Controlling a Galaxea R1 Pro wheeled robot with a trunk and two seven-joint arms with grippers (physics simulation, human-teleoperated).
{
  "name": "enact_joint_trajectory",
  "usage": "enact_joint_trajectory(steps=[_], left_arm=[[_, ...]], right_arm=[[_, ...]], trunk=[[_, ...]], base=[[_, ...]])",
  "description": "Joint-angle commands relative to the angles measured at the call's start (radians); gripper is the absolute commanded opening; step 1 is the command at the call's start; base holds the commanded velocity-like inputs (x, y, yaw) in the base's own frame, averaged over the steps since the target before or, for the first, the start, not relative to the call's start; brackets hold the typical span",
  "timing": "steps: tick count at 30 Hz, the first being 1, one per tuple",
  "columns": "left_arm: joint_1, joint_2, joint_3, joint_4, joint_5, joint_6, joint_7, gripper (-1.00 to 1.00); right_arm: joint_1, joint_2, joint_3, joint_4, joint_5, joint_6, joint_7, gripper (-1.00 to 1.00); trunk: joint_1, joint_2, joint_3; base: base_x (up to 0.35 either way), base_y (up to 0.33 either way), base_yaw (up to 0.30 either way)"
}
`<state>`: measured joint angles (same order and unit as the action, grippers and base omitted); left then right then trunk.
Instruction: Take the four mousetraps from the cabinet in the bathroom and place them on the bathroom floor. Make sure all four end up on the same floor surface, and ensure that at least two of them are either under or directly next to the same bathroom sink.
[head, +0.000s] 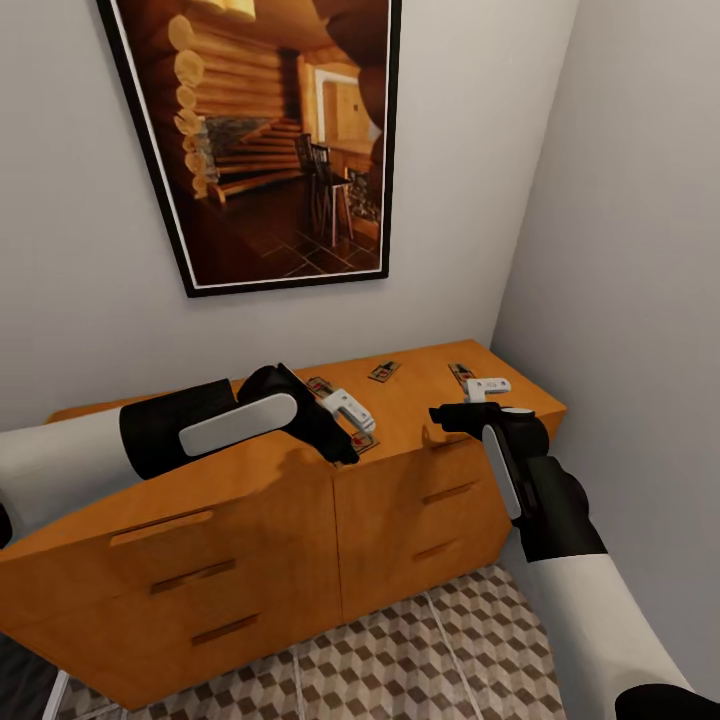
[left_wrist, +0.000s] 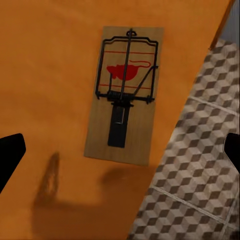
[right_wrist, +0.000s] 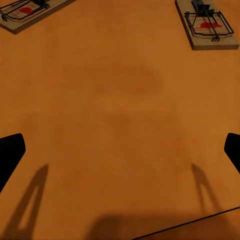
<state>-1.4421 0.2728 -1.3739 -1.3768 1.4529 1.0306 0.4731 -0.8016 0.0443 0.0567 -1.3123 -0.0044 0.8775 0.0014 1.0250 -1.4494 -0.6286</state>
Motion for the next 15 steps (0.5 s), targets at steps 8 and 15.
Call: enact_joint_trajectory(steps=[8,15], left_arm=[[-0.001,0.002,-0.004,-0.001,0.009,-0.003,-0.030,1.00],[0.003,0.006,-0.011,0.000,0.009,-0.003,-0.036,1.00]], right_arm=[[-0.001,0.000,0.000,-0.001,0.000,0.005,0.000,1.00],[-0.001,0.000,0.000,-0.001,0.000,0.005,0.000,1.00]], trunk=[[0.000,-0.001,-0.001],[0.000,-0.001,-0.001]], base=[[0.000,0.000,0.000],[0.000,0.000,0.000]])
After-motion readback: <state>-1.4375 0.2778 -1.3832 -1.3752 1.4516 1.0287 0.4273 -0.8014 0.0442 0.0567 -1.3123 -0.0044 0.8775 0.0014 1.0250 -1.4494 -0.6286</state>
